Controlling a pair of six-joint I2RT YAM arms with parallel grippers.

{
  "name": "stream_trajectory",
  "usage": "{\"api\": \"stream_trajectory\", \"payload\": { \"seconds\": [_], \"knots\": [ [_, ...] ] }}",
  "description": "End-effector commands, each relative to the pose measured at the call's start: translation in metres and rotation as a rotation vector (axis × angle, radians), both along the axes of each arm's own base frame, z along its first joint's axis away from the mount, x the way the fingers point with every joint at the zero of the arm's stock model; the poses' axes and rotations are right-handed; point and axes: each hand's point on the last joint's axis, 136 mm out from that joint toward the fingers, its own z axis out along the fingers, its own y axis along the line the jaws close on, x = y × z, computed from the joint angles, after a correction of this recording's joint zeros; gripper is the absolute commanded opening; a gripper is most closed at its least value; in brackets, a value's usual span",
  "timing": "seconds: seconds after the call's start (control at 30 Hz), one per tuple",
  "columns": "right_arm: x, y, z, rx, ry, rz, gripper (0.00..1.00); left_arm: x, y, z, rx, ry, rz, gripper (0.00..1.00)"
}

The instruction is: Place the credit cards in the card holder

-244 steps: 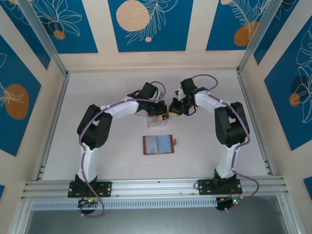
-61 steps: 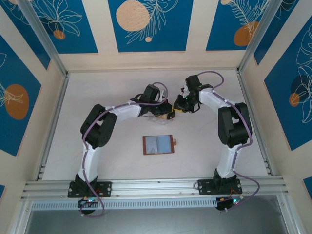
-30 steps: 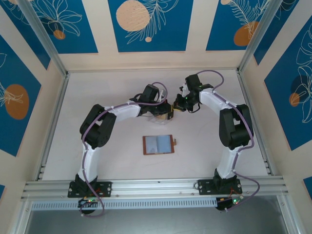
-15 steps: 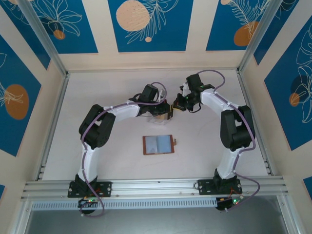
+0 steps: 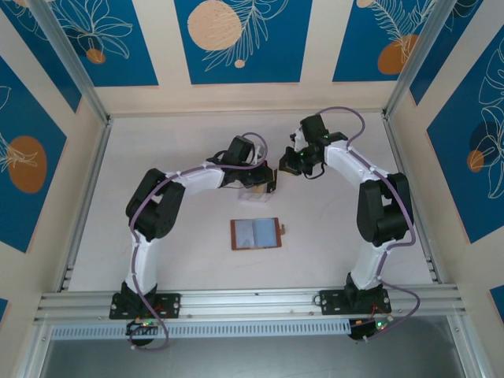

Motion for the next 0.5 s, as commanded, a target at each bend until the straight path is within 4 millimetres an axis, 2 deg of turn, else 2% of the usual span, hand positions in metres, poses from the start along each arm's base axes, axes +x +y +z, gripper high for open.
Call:
{"api": "stream_trajectory", "payload": {
  "seconds": [0.0,0.2,0.47],
  "knots": [
    [0.000,-0.001,-0.008,-0.062,0.023,0.013,0.19,-0.014,0.012,-0.023,0.062,0.063,-0.008,0.00],
    [0.001,0.004,-0.019,-0.070,0.048,0.033,0.25,-0.014,0.012,-0.025,0.063,0.063,-0.010,0.00],
    [-0.003,0.011,-0.030,-0.072,0.075,0.051,0.24,-0.014,0.012,-0.026,0.060,0.065,-0.008,0.00]
  ]
}}
